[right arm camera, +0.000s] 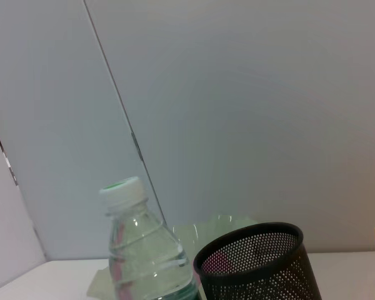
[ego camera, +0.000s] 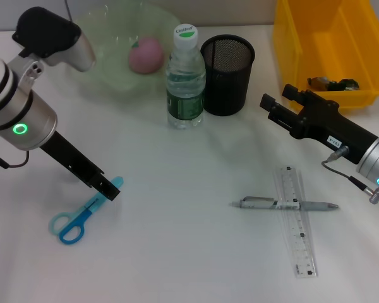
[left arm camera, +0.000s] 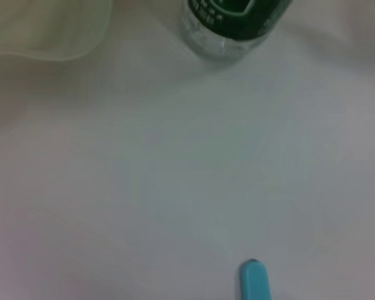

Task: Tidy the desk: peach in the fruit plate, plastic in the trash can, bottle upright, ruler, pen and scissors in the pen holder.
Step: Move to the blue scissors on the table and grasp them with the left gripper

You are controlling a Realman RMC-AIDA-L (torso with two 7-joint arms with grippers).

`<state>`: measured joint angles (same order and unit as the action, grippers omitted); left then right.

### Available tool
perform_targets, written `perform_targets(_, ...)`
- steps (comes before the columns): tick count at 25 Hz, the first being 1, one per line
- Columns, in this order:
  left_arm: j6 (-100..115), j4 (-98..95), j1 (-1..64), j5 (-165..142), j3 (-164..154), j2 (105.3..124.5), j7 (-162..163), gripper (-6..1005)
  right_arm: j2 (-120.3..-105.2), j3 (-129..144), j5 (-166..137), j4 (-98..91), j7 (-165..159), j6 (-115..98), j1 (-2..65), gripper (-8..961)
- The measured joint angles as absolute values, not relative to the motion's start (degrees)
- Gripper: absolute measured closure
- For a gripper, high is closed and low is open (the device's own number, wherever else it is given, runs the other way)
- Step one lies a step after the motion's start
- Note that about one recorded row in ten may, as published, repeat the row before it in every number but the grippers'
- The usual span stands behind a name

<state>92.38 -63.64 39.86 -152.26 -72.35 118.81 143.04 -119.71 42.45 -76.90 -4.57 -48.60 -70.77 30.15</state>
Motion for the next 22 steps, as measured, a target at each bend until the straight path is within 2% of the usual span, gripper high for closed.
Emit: perform_targets(22,92.8,-64.3,42.6,-152.7,-80.8,119.19,149.3,193,-119.72,42.5,-76.9,-4.4,-48.6,-70.7,29.9,301)
